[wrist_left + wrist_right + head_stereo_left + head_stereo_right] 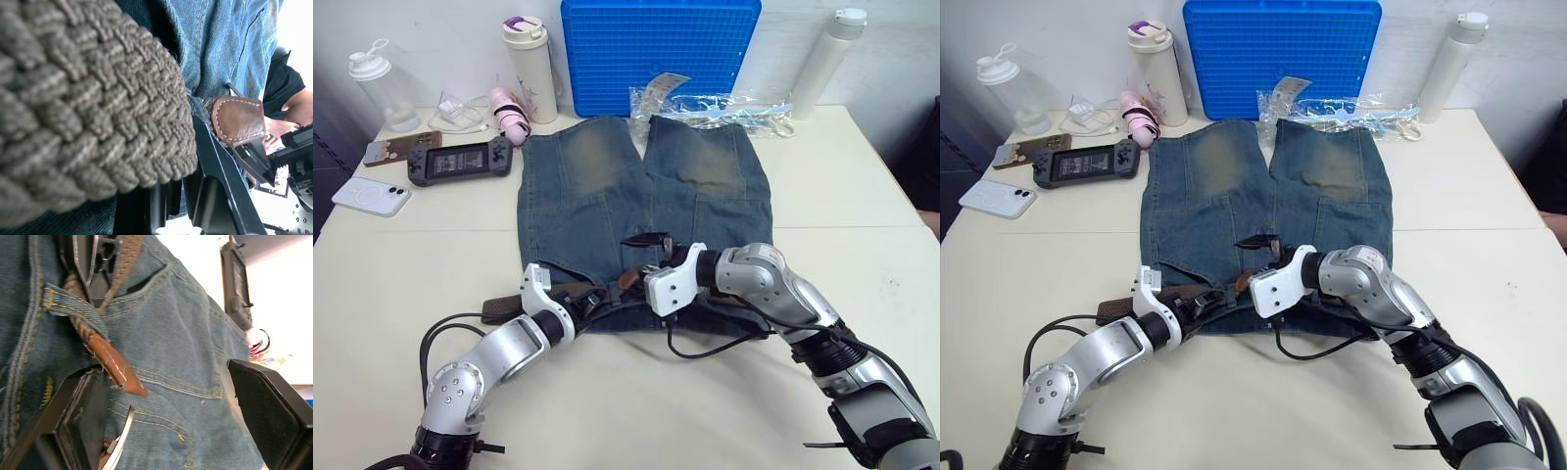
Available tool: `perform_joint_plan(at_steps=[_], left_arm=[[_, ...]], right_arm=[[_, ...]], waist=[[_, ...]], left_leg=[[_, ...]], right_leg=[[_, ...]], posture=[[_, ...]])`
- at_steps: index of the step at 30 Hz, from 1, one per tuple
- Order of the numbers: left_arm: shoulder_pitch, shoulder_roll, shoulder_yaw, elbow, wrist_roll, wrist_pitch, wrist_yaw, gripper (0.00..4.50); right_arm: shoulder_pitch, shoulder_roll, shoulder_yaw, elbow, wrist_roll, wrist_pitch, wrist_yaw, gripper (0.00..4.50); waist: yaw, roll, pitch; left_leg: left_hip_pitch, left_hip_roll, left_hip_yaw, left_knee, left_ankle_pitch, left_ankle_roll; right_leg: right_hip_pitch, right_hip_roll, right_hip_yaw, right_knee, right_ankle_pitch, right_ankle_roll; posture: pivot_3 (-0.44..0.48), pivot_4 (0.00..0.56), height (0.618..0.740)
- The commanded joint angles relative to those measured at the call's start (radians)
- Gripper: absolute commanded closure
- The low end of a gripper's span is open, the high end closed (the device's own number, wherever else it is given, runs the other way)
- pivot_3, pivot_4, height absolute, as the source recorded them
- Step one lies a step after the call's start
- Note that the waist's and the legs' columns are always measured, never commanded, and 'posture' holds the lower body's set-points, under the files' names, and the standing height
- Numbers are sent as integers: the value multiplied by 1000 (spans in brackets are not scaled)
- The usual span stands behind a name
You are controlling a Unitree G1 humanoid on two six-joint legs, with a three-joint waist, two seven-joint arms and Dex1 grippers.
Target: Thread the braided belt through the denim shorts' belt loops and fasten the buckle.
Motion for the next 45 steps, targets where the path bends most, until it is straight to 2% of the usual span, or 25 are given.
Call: perform_joint_plan(at_steps=[1, 2, 5, 8, 9, 12, 17, 19, 22, 25, 26, 27, 33, 35, 36, 38, 42, 45], left_arm=[[7, -7, -4, -11, 6, 4, -6, 4500], [8, -7, -4, -11, 5, 4, -6, 4500], [6, -9, -4, -11, 5, 3, -5, 4500], [2, -11, -3, -9, 5, 1, -4, 4500], [2, -12, -3, -9, 6, 1, -4, 4500], [5, -15, -3, -13, 9, -1, -5, 4500], [6, -17, 19, -22, 6, -14, -8, 4500], [9, -1, 47, -51, -34, -16, -26, 3625], [26, 80, 89, -103, -91, 22, -57, 2452], [105, 121, 118, -160, -96, 64, -151, 1046], [134, 145, 136, -173, -96, 81, -192, 409], [156, 166, 154, -181, -96, 92, -225, 181], [236, 264, 191, -207, -96, 144, -418, 80], [280, 344, 218, -195, -96, 212, -554, 80], [309, 410, 257, -167, -96, 273, -635, 80], [346, 476, 335, -119, -96, 335, -794, 80], [358, 541, 428, -76, -65, 406, -1036, 80], [364, 563, 531, -49, 34, 449, -1280, 80]], right_arm=[[-5, -18, 4, -33, 18, -53, 24, 462], [-5, -20, 4, -32, 19, -62, 29, 462], [-11, -24, 9, -24, 22, -88, 49, 1305], [-14, -24, 11, -16, 32, -102, 71, 2768], [-13, -23, 10, -14, 35, -104, 77, 3058], [-10, -21, 6, -10, 36, -107, 87, 4482], [-21, -20, 0, 0, 43, -108, 99, 4482], [-30, -26, -8, 5, 51, -110, 105, 4500], [-49, -45, -26, 16, 71, -117, 117, 4500], [-60, -78, -55, 10, 109, -111, 132, 4500], [-64, -95, -67, 8, 128, -111, 140, 4500], [-68, -112, -79, 10, 148, -112, 149, 4500], [-99, -186, -139, 33, 287, -126, 218, 4500], [-110, -219, -155, 51, 346, -151, 266, 4500], [-117, -247, -167, 71, 365, -168, 293, 4500], [-126, -289, -188, 105, 394, -187, 331, 4500], [-133, -349, -224, 151, 456, -142, 398, 4500], [-143, -396, -262, 197, 488, -121, 441, 4500]], waist=[[0, 0, 0], [0, 0, 0], [0, 0, 0], [0, 0, 0], [0, 0, 0], [0, 0, 0], [0, 0, 0], [-1, 0, 0], [-5, 0, 0], [-9, 0, 0], [-11, 1, 0], [-12, 1, 0], [-7, 2, 1], [-9, 3, 2], [-10, 3, 2], [-11, 5, 3], [-11, 8, 5], [-13, 9, 5]], left_leg=[[0, 0, 0, 0, 0, 0], [0, 0, 0, 0, 0, 0], [0, 0, 0, 0, 0, 0], [0, 0, 0, 0, 0, 0], [0, 0, 0, 0, 0, 0], [0, 0, 0, 0, 0, 0], [0, 0, 0, 0, 0, 0], [0, 0, 0, 0, 0, 0], [0, 1, 0, 0, 0, 0], [0, 2, 0, -1, 0, 0], [0, 2, 0, -1, 0, 0], [0, 2, 0, -2, -1, 0], [-1, 2, -1, -1, -1, -1], [-1, 2, -2, -1, -1, -1], [-1, 3, -2, -2, -2, -2], [-1, 3, -1, -2, -2, -2], [-2, 3, -1, -3, -2, -2], [-2, 3, -1, -3, -2, -2]], right_leg=[[0, 0, 0, 0, 0, 0], [0, 0, 0, 0, 0, 0], [0, 0, 0, -1, 0, 0], [0, 0, 0, -1, 0, 0], [0, 0, 0, -2, 0, 0], [0, 0, 0, -3, 0, 0], [0, 0, 0, -3, 0, 0], [0, 0, 0, -3, 0, 0], [0, 0, 0, -4, 0, 0], [0, 0, 0, -5, 0, -1], [0, -1, 0, -6, 0, -1], [0, -1, 0, -7, 0, -1], [1, -1, -2, -7, -1, -2], [1, -1, -2, -8, -1, -2], [0, -1, -2, -8, -2, -3], [0, -1, -3, -7, -2, -4], [-1, -1, -5, -6, -3, -6], [-1, -1, -5, -6, -3, -6]], posture=[[0, 150, 693], [0, 150, 693], [0, 150, 693], [0, 150, 693], [0, 150, 693], [0, 150, 693], [0, 150, 693], [0, 150, 693], [0, 150, 693], [0, 150, 693], [0, 150, 693], [0, 150, 693], [0, 150, 693], [0, 150, 693], [0, 150, 693], [0, 150, 693], [0, 150, 693], [0, 150, 693]])
